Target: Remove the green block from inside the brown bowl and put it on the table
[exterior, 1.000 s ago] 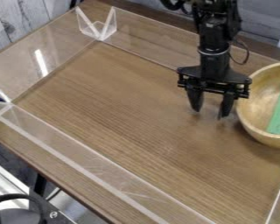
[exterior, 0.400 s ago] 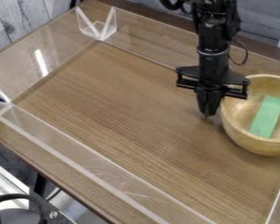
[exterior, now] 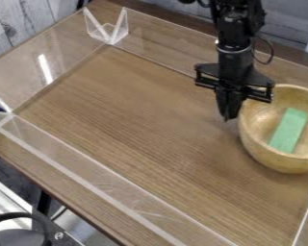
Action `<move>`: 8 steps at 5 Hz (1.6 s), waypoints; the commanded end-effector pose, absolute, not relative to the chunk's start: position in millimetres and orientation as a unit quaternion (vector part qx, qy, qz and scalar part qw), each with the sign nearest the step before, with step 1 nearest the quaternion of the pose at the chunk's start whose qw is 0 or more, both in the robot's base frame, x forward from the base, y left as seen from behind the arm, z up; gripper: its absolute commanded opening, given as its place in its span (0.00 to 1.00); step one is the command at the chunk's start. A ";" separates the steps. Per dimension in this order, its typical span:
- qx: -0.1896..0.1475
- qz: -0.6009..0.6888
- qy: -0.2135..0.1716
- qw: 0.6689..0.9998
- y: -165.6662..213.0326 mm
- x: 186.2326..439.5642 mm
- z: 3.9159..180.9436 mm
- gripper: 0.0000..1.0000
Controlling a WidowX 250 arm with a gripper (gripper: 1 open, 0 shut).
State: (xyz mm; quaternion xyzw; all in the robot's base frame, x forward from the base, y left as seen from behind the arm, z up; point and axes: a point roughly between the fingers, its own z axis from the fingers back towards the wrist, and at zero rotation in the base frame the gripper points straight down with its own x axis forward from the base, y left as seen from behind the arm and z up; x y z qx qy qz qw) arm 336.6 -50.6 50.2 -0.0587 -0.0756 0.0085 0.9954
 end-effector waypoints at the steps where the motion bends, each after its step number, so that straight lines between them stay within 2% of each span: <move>1: -0.047 -0.010 -0.109 0.993 -37.2 341.2 79.2 0.00; 2: -0.034 -0.024 -0.104 0.994 -25.3 338.4 83.3 0.00; 3: -0.031 -0.003 -0.096 0.995 -21.2 337.4 80.1 0.00; 5: -0.024 0.039 -0.074 0.996 -12.9 335.8 67.4 0.00; 7: -0.011 0.091 -0.031 0.995 0.1 349.7 47.6 0.00; 8: -0.004 0.091 -0.027 0.995 8.8 348.6 50.5 0.00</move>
